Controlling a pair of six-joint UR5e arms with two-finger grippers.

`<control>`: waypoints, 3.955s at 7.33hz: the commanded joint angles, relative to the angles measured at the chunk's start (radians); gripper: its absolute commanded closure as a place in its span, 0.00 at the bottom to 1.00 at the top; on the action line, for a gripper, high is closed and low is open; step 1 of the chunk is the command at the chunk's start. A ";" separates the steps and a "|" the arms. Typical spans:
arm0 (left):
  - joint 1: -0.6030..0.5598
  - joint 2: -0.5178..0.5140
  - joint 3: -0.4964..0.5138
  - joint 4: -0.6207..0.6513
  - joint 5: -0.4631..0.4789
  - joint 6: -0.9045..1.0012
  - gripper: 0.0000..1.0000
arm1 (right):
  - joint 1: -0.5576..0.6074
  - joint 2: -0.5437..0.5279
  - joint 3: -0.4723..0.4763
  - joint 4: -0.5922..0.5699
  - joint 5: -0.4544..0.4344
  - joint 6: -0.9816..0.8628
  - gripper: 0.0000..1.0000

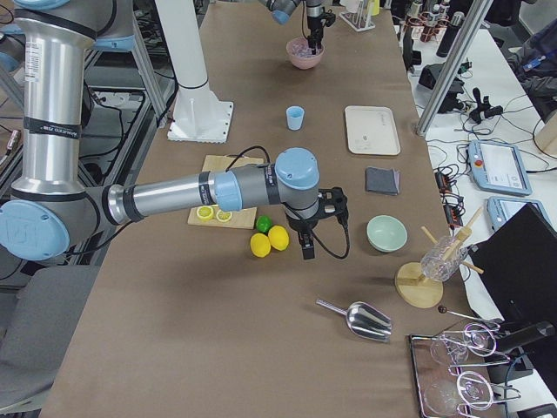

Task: Mash ice and strawberries in cup
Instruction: 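Lower the left gripper into the bowl and grasp another ice cube, then carry the second ice cube with the left gripper over the cup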

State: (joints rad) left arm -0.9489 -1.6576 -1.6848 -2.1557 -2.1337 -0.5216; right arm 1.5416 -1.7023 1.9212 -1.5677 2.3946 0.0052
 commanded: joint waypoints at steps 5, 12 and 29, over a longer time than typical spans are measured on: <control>-0.001 -0.001 -0.012 0.000 -0.006 0.003 1.00 | -0.002 0.001 0.001 0.000 0.000 0.001 0.00; -0.048 -0.075 -0.118 0.007 -0.134 -0.222 1.00 | -0.002 0.001 0.001 0.000 0.000 -0.001 0.00; 0.536 -0.525 -0.064 0.114 0.500 -0.899 0.02 | -0.002 0.006 0.012 0.002 0.000 0.004 0.00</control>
State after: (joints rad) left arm -0.4198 -2.1897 -1.7461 -2.0394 -1.6499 -1.4213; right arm 1.5401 -1.6972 1.9313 -1.5662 2.3946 0.0079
